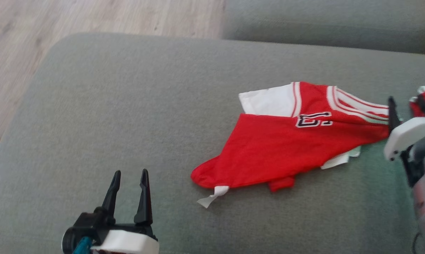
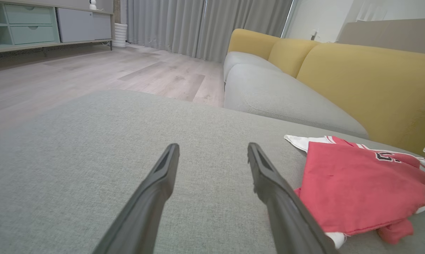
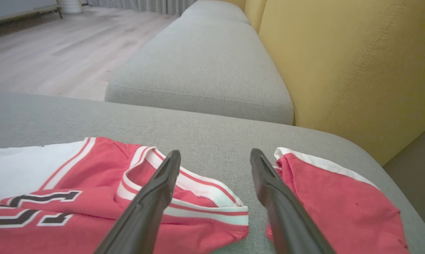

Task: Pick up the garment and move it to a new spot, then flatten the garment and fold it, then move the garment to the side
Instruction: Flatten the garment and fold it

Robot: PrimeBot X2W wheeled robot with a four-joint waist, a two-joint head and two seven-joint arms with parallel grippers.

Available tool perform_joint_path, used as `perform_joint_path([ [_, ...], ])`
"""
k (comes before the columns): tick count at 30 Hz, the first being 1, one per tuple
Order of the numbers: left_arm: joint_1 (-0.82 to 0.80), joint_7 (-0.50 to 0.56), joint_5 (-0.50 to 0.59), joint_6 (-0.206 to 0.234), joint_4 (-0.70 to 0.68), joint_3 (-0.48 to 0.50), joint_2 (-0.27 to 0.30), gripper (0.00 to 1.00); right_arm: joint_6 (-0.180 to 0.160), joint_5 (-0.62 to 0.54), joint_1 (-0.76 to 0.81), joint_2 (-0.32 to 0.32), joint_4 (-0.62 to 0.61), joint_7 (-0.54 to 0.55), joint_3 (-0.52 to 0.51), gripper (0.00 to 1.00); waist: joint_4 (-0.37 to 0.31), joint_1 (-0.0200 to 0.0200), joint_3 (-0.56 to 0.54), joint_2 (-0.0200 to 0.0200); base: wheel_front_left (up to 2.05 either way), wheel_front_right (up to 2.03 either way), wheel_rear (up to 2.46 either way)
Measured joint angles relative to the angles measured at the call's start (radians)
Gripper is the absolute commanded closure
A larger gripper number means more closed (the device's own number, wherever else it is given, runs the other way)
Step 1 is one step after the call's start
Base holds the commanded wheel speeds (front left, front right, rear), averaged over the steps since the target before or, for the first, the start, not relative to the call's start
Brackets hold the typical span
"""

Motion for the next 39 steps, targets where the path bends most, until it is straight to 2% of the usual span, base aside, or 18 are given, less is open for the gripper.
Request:
perform_joint_path([
  [6, 0.021, 0.000, -0.011, 0.001, 0.002, 0.000, 0.001, 0.00, 0.000, 0.017, 0.095, 0.062, -0.097, -0.080, 0.037, 0.00, -0.053, -0.0001, -0.051, 0.0000, 0.00, 0.00, 0.00],
  [11, 0.041, 0.000, -0.020, 0.001, 0.007, 0.000, -0.002, 0.00, 0.000, 0.035, 0.232, 0.134, -0.223, -0.104, 0.048, 0.00, -0.103, -0.0001, -0.076, 0.0000, 0.00, 0.00, 0.00],
  [17, 0.042, 0.000, -0.020, 0.000, 0.021, -0.002, -0.012, 0.00, 0.000, 0.055, 0.406, 0.194, -0.336, -0.080, 0.047, 0.00, -0.143, -0.0001, -0.080, 0.0000, 0.00, 0.00, 0.00],
  [22, 0.040, 0.000, -0.020, -0.008, 0.022, -0.004, -0.012, 0.00, 0.000, 0.031, 0.431, 0.204, -0.349, -0.034, 0.045, 0.00, -0.139, 0.0000, -0.055, 0.0000, 0.00, 0.00, 0.00],
  [27, 0.019, 0.000, -0.017, -0.008, 0.022, -0.004, -0.012, 0.00, 0.000, 0.006, 0.354, 0.207, -0.303, -0.002, 0.017, 0.00, -0.103, 0.0001, -0.022, 0.0000, 0.00, 0.00, 0.00],
  [39, -0.010, 0.000, -0.016, -0.009, 0.025, 0.003, -0.014, 0.00, 0.000, -0.071, 0.190, 0.182, -0.060, 0.036, -0.087, 0.00, 0.006, 0.0001, 0.056, 0.0000, 0.00, 0.00, 0.00],
])
